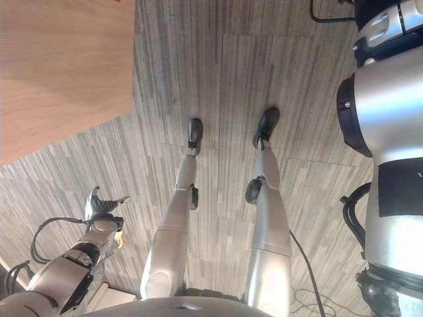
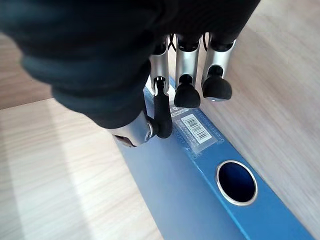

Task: Put the empty folder in the office cabinet

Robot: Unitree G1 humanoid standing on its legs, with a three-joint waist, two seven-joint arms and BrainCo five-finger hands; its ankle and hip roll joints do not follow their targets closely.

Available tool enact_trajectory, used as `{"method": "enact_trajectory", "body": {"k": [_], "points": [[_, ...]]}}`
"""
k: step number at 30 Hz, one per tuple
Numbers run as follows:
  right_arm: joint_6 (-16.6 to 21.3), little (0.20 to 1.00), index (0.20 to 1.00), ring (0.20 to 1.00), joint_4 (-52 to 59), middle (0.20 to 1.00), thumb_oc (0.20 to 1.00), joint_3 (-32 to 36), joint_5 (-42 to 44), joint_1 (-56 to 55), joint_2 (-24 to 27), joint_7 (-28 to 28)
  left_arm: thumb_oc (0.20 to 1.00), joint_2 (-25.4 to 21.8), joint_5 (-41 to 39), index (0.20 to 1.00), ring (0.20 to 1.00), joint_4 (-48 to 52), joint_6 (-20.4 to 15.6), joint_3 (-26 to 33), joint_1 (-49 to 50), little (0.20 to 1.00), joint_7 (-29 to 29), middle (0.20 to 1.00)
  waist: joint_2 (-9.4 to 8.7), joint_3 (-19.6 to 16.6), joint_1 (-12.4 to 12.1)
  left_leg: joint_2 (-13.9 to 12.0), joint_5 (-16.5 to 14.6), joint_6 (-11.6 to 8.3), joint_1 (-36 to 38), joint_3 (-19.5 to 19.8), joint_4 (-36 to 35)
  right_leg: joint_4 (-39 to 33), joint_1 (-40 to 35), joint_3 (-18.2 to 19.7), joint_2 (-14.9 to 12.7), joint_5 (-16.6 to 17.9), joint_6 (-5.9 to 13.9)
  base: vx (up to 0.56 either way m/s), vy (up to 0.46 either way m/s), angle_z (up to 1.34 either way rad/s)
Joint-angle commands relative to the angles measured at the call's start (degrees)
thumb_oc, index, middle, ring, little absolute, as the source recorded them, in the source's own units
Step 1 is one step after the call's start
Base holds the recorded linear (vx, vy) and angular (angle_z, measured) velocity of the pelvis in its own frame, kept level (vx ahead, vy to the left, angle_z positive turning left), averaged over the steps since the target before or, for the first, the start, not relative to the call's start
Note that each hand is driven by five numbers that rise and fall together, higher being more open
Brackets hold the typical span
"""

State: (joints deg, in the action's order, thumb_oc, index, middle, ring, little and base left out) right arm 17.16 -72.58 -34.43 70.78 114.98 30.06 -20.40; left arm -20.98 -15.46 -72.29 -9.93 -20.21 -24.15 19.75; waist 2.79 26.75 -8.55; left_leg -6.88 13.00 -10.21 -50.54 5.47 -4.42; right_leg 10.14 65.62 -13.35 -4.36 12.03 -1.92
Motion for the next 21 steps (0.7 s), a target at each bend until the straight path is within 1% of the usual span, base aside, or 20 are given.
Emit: {"method": "enact_trajectory", "body": {"k": [1,4,6,10,11,14,15,16,17,19,21], "points": [[-0.6,0.200,0.200,0.200,-3.4,0.200,0.200,-4.2,-1.2,2.8,-4.3,-0.7,1.000,-4.7,-1.6,1.000,1.000,-0.7,0.9,-0.7,2.8,1.000,2.2,1.000,-1.93,0.8,-0.8,-3.5,-12.8,-3.19,16.8,1.5,-0.6,12.5,0.8,3.4,-2.3,-18.4,10.21,0.00,0.000,0.00],[-0.8,0.200,0.200,0.200,-3.3,0.200,0.200,-4.7,-1.5,2.6,-5.4,-0.6,1.000,-4.9,-1.8,1.000,1.000,-0.6,0.9,-0.8,2.1,1.000,2.3,1.000,-2.15,0.9,-0.6,-3.6,-12.7,-3.25,16.8,1.5,-0.6,12.9,1.1,3.3,-2.2,-18.5,10.13,0.00,0.000,0.00],[-1.0,0.200,0.200,0.200,-2.2,0.200,0.200,-5.8,-2.2,2.0,-7.5,-0.2,1.000,-5.3,-1.8,1.000,1.000,-0.5,0.9,-1.1,1.3,1.000,2.5,1.000,-2.40,1.1,-0.3,-3.9,-12.6,-3.30,16.8,1.4,-0.6,13.5,1.4,3.3,-2.1,-18.6,10.08,0.00,0.000,0.00],[-1.0,0.200,0.200,0.200,-0.9,0.200,0.200,-6.6,-2.8,1.5,-9.6,0.3,1.000,-5.5,-1.7,1.000,1.000,-0.6,0.9,-1.2,0.6,1.000,2.5,1.000,-2.59,1.2,-0.1,-4.0,-12.6,-3.47,16.9,1.4,-0.6,13.6,1.4,3.2,-2.0,-18.7,9.97,0.00,0.000,0.00],[-0.7,0.200,0.200,0.200,0.5,0.200,0.200,-7.4,-3.3,0.9,-11.5,0.9,1.000,-5.7,-1.5,1.000,1.000,-0.8,0.9,-1.2,0.0,1.000,2.8,1.000,-2.90,1.1,0.0,-4.1,-12.7,-3.61,17.0,1.5,-0.6,13.7,1.3,3.2,-2.0,-18.8,9.92,0.00,0.000,0.00],[-0.2,0.200,0.200,0.200,3.4,0.200,0.200,-9.2,-3.7,0.4,-14.6,2.0,1.000,-6.0,-1.5,1.000,1.000,-1.0,0.9,-1.2,-1.2,1.000,3.0,1.000,-3.63,1.2,0.2,-4.4,-12.5,-3.90,17.0,1.6,-0.6,14.1,1.6,2.9,-2.0,-18.8,9.81,0.00,-0.011,0.00],[0.1,0.200,0.200,0.200,5.3,0.200,0.200,-10.4,-4.2,-0.1,-16.6,2.8,1.000,-6.1,-1.2,1.000,1.000,-1.3,1.0,-1.1,-1.7,1.000,3.1,1.000,-4.03,1.1,0.4,-4.6,-12.4,-4.16,17.1,1.7,-0.6,14.3,1.6,2.8,-1.9,-18.8,9.75,0.00,0.000,0.00],[0.2,0.200,0.200,0.200,5.3,0.200,0.200,-10.4,-4.2,-0.1,-16.6,2.7,1.000,-6.1,-1.2,1.000,1.000,-1.3,1.0,-1.1,-1.7,1.000,3.1,1.000,-4.01,1.0,0.4,-4.6,-12.4,-4.16,17.1,1.7,-0.6,14.3,1.6,2.8,-1.9,-18.9,9.74,-0.01,-0.034,0.02],[-0.2,0.200,0.200,0.200,5.9,0.200,0.200,-11.1,-4.7,-0.4,-17.9,3.4,1.000,-6.1,-1.0,1.000,1.000,-1.6,1.2,-1.1,-1.9,1.000,3.1,1.000,-4.27,1.0,0.4,-4.8,-12.3,-4.31,17.2,1.8,-0.6,14.5,1.7,2.7,-1.9,-18.9,9.66,0.00,0.000,0.00],[-0.2,0.200,0.200,0.200,6.4,0.200,0.200,-11.6,-4.9,-1.0,-18.9,3.8,1.000,-6.1,-0.6,1.000,1.000,-2.0,1.4,-1.0,-2.2,1.000,3.1,1.000,-4.62,0.9,0.5,-4.9,-12.3,-4.43,17.2,2.0,-0.6,14.8,1.8,2.6,-1.9,-18.9,9.65,0.00,-0.019,0.00],[-0.2,0.200,0.200,0.200,6.2,0.200,0.200,-11.7,-5.1,-0.8,-19.0,3.9,1.000,-6.3,-0.5,1.000,1.000,-2.2,1.5,-0.9,-2.6,1.000,3.1,1.000,-4.81,0.9,0.6,-4.9,-12.2,-4.54,17.2,2.2,-0.6,14.8,1.8,2.6,-1.9,-19.0,9.61,0.00,-0.010,0.03]]}}
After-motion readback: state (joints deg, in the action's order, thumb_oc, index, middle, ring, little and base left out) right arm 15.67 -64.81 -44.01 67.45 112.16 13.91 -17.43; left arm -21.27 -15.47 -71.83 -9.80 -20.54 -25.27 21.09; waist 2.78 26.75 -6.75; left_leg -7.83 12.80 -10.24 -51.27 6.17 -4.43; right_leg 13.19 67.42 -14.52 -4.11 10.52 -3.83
